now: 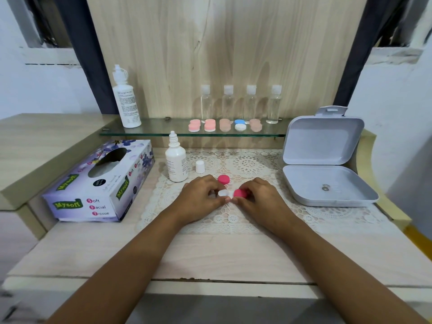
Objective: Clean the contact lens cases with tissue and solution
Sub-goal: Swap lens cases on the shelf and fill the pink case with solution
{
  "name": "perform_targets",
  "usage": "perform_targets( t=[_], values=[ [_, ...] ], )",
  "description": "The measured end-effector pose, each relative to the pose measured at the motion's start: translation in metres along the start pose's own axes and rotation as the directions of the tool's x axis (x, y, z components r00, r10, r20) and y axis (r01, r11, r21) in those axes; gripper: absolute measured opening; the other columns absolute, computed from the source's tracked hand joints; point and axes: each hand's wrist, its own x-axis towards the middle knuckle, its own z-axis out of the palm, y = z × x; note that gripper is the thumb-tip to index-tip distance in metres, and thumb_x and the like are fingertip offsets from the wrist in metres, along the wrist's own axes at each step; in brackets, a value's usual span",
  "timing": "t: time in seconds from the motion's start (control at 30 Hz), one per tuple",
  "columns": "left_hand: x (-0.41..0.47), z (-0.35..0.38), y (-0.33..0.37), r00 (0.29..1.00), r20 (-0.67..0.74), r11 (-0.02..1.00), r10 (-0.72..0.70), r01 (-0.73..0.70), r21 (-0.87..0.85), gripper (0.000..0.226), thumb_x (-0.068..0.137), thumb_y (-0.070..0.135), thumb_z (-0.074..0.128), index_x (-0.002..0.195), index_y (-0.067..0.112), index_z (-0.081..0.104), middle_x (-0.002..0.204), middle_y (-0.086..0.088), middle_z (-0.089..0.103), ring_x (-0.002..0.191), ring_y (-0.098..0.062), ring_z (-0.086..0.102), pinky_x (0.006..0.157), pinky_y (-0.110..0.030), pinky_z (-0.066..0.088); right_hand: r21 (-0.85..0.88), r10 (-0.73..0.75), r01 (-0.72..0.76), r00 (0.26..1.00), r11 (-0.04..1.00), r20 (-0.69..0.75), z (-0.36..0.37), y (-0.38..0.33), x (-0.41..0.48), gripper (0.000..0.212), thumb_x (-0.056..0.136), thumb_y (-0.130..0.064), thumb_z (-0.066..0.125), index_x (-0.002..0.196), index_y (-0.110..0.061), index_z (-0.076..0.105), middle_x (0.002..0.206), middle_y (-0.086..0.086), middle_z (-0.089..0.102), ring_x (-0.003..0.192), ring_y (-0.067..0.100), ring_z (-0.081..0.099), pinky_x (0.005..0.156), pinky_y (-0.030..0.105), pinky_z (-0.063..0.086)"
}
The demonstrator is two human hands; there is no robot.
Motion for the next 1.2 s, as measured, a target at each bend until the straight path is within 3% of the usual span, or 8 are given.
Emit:
perform_targets(
  t=[0.23,0.47,0.6,0.7,0.9,1.03,1.1,1.2],
  values=[
    [-0.0014,0.0023,-0.0014,1.0,-0.019,0.999,0.009,-0.009,-0.037,0.026,0.08,0.033,0.071,0.1,0.017,0.071,0.101,0.003,0.063,0.096,-0.014,0.056,0.088,-0.04,0.045,-0.018,-0.112,0.113,0.992,0.993,0.063,-0.0056,0.0004,-0.0009,0.02,0.086,-0.021,0.063,0.102,-0.009,0.066,0.1,0.006,0.058,0.098,0.021,0.051,0.079,0.019,0.032],
    [-0.002,0.0032,0.0002,0.999,-0.041,0.999,0.002,-0.003,-0.033,0.027,0.08,0.032,0.071,0.102,0.017,0.071,0.099,0.002,0.062,0.095,-0.017,0.056,0.088,-0.041,0.045,0.019,-0.071,0.07,0.992,0.997,0.107,-0.0041,-0.0027,-0.004,0.039,0.087,-0.012,0.054,0.125,-0.013,0.056,0.113,0.006,0.05,0.112,0.022,0.046,0.101,0.031,0.036],
    [-0.0025,0.0035,-0.0004,0.999,-0.041,1.0,0.003,-0.005,-0.031,0.03,0.08,0.035,0.071,0.105,0.017,0.07,0.103,0.005,0.062,0.098,-0.016,0.056,0.088,-0.041,0.045,0.078,-0.005,0.001,0.999,0.997,0.048,-0.0051,-0.0052,-0.003,0.037,0.084,-0.027,0.064,0.118,-0.012,0.057,0.103,-0.001,0.045,0.101,0.016,0.05,0.088,0.019,0.038],
    [-0.0013,0.0034,-0.0011,0.999,-0.039,0.999,0.002,-0.004,-0.036,0.03,0.08,0.035,0.071,0.104,0.017,0.071,0.104,0.004,0.062,0.1,-0.016,0.056,0.089,-0.042,0.045,0.072,-0.017,0.014,0.999,0.997,0.038,-0.0062,-0.0051,-0.0026,0.027,0.085,-0.023,0.063,0.109,-0.012,0.058,0.099,-0.001,0.051,0.096,0.014,0.051,0.079,0.015,0.036],
    [-0.0013,0.0046,-0.003,0.999,-0.043,1.0,0.009,-0.01,-0.025,0.029,0.08,0.035,0.07,0.103,0.017,0.07,0.102,0.005,0.061,0.098,-0.016,0.056,0.088,-0.043,0.045,0.12,-0.035,0.022,0.994,0.993,0.103,-0.0074,-0.0031,-0.0016,0.032,0.088,-0.013,0.056,0.12,-0.015,0.054,0.117,0.002,0.056,0.105,0.013,0.052,0.084,0.015,0.035],
    [-0.0011,0.0045,-0.0024,0.999,-0.032,1.0,0.0,-0.001,-0.028,0.031,0.081,0.036,0.069,0.106,0.018,0.07,0.104,0.005,0.061,0.099,-0.017,0.056,0.088,-0.044,0.045,0.053,-0.012,0.009,0.998,0.999,0.055,-0.0058,-0.0021,0.0004,0.042,0.083,-0.032,0.066,0.119,-0.016,0.052,0.103,-0.002,0.046,0.097,0.012,0.047,0.076,0.012,0.034],
    [-0.001,0.0044,-0.002,1.0,-0.031,1.0,-0.005,0.005,-0.029,0.031,0.081,0.036,0.069,0.105,0.017,0.07,0.104,0.004,0.062,0.099,-0.017,0.056,0.089,-0.044,0.045,0.061,-0.02,0.016,0.998,0.998,0.057,-0.007,-0.0017,0.001,0.039,0.083,-0.03,0.066,0.117,-0.015,0.054,0.097,-0.003,0.049,0.088,0.01,0.046,0.068,0.009,0.032],
    [-0.001,0.0044,-0.0022,1.0,-0.031,1.0,-0.001,0.0,-0.031,0.03,0.08,0.035,0.07,0.104,0.017,0.07,0.103,0.003,0.062,0.099,-0.017,0.056,0.089,-0.045,0.044,0.073,-0.052,0.046,0.995,0.996,0.082,-0.0088,-0.0007,0.0008,0.031,0.087,-0.022,0.062,0.117,-0.015,0.056,0.104,0.003,0.056,0.091,0.01,0.048,0.075,0.013,0.034]
  ],
)
